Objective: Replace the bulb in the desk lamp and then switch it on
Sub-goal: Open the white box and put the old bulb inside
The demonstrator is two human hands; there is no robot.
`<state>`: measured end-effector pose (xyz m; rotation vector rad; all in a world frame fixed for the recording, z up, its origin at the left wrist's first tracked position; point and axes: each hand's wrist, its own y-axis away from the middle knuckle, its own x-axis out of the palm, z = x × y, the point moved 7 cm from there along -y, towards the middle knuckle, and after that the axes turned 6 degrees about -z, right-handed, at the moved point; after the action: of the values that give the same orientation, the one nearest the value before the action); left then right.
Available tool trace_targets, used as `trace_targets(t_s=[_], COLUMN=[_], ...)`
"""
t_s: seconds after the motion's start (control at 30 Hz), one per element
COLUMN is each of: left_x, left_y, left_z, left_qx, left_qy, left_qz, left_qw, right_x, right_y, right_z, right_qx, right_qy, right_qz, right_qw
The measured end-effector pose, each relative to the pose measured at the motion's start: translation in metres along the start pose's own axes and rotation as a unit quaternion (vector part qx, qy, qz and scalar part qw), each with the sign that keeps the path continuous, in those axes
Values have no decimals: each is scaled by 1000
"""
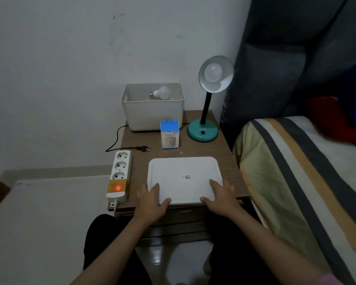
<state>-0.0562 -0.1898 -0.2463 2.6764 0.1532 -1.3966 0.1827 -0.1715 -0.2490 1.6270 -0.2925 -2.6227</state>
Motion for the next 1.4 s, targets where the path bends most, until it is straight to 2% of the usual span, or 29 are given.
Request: trace_targets(t_s=[0.17, 0.27, 0.47, 0.63, 0.77, 1.03, 1.4], left_x=[-13, -39, -118, -179, -205, -204, -186], left_y=[3, -6, -44, -100, -159, -265, -315], left_z=[-11, -23, -42, -47, -47, -53, -38], left_qx=[26, 56, 75, 65, 60, 52, 54], left_qy=[73, 71, 48, 74, 71, 42, 13], left_qz=[-34, -76, -169, -208, -216, -197, -171], left_qw=[996, 993, 982, 973, 972, 978, 984], right_x=[-12, -34, -100, -122, -129, -135, -112], right_y=[7, 5, -12, -74, -133, -236, -285], right_z=[8, 26, 97, 156, 192, 219, 221], right_qx=[12, -6, -85, -118, -141, -108, -96], right_qy=[-60, -75, -25, -63, -80, -108, -90], right_qz=[-22, -48, -115, -119, -127, -106, -90], right_qw=[998, 996, 989, 984, 978, 983, 987])
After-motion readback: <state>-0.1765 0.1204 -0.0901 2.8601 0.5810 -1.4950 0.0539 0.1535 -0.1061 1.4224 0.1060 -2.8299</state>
